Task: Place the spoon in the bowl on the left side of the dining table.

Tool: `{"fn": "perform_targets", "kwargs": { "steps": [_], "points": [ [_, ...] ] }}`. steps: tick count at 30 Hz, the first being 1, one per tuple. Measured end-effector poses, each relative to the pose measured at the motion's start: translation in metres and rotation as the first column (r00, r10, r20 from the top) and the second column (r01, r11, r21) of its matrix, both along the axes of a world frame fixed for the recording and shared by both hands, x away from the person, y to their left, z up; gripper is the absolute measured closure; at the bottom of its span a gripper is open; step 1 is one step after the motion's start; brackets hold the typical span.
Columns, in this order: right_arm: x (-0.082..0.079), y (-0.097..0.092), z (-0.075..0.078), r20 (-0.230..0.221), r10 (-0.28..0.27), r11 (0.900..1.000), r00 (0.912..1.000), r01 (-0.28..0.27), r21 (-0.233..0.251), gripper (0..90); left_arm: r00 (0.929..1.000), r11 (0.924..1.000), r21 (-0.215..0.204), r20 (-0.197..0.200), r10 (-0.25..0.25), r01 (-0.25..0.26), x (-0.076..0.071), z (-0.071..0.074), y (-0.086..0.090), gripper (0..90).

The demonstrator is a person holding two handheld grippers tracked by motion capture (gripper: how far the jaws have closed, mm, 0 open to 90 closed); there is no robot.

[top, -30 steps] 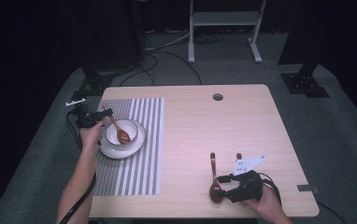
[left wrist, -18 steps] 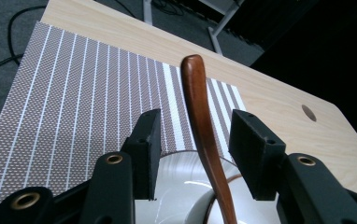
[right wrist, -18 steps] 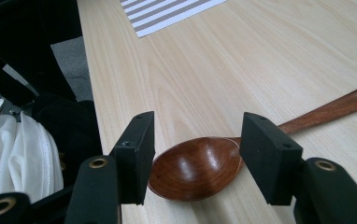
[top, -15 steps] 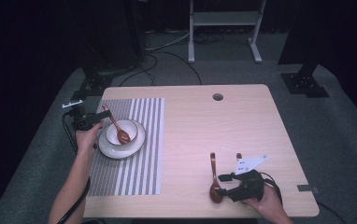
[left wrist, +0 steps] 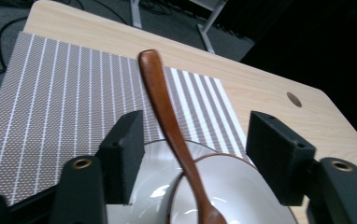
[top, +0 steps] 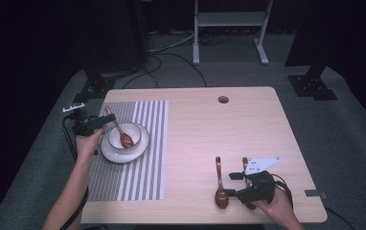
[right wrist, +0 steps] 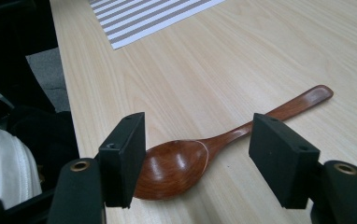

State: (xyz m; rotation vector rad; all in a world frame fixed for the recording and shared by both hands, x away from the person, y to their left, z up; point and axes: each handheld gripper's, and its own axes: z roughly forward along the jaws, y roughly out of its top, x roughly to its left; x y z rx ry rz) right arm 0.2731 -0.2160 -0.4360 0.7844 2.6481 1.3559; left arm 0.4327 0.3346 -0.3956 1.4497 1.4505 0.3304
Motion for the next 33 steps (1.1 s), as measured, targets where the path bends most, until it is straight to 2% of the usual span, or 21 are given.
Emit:
{"fn": "perform_targets", "kwargs": {
  "steps": [8, 11, 19, 24, 30, 33],
  "points": [
    [0.003, -0.005, 0.002, -0.004, -0.026, 0.9997, 0.9997, 0.026, 0.006, 30.5, 0.9999, 0.9998, 0.017, -0.013, -0.004, 0.005, -0.008, 0.002, -0.002, 26.7],
    [0.005, -0.006, 0.003, -0.007, -0.036, 0.9993, 0.9993, 0.036, 0.003, 28.2, 0.9999, 0.9999, 0.011, -0.015, -0.009, 0.009, -0.012, 0.002, -0.003, 22.4],
    [0.01, -0.007, 0.0, -0.023, -0.054, 0.9985, 0.9983, 0.054, 0.007, 26.2, 0.9977, 0.9973, 0.03, -0.007, -0.068, 0.068, -0.021, 0.007, -0.013, 13.5],
    [0.01, -0.009, -0.001, -0.032, -0.065, 0.9979, 0.9974, 0.065, 0.005, 25.4, 0.9935, 0.9928, 0.037, 0.005, -0.114, 0.113, -0.026, 0.01, -0.025, 13.4],
    [0.01, -0.012, 0.0, -0.03, -0.08, 0.9968, 0.9964, 0.08, -0.002, 24.8, 0.991, 0.9899, 0.05, 0.007, -0.134, 0.133, -0.031, 0.014, -0.038, 7.2],
    [0.009, -0.014, 0.001, -0.025, -0.087, 0.9962, 0.9959, 0.087, -0.001, 24.7, 0.9885, 0.9875, 0.049, 0.008, -0.151, 0.15, -0.033, 0.013, -0.044, 7.2]
  ]
}}
